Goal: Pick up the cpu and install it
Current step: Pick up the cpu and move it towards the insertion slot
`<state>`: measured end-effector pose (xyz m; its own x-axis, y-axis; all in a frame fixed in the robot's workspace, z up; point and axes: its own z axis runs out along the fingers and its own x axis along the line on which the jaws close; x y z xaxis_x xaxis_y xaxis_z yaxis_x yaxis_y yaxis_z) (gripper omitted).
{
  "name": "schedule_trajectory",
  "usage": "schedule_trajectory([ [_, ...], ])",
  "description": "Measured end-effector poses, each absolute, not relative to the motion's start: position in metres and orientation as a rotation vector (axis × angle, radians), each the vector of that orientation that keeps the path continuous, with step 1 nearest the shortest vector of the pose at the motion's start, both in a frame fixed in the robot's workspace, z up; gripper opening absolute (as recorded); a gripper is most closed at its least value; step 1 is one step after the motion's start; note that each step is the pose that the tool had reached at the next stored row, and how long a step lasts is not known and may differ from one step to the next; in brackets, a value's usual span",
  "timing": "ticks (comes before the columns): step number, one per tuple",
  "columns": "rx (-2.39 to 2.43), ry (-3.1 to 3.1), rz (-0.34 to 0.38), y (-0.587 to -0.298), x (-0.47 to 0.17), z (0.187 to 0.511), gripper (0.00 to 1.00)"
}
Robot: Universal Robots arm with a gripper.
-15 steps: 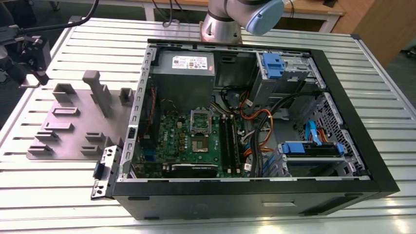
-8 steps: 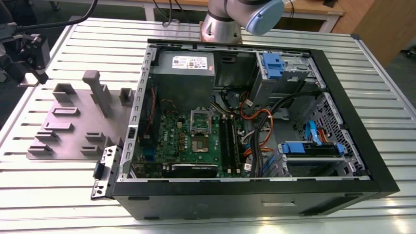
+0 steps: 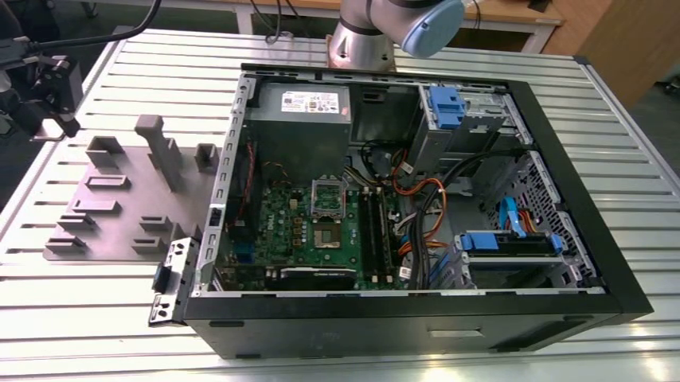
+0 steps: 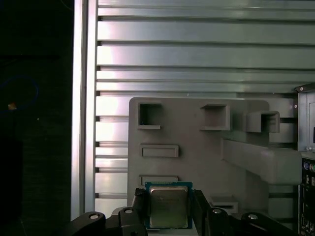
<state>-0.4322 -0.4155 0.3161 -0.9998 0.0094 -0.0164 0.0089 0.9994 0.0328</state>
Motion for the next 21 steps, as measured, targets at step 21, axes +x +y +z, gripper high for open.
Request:
schedule_trajectory([
  [21,0.014,3.125,0.051,-0.4155,-0.4299,0.3199,0.47],
])
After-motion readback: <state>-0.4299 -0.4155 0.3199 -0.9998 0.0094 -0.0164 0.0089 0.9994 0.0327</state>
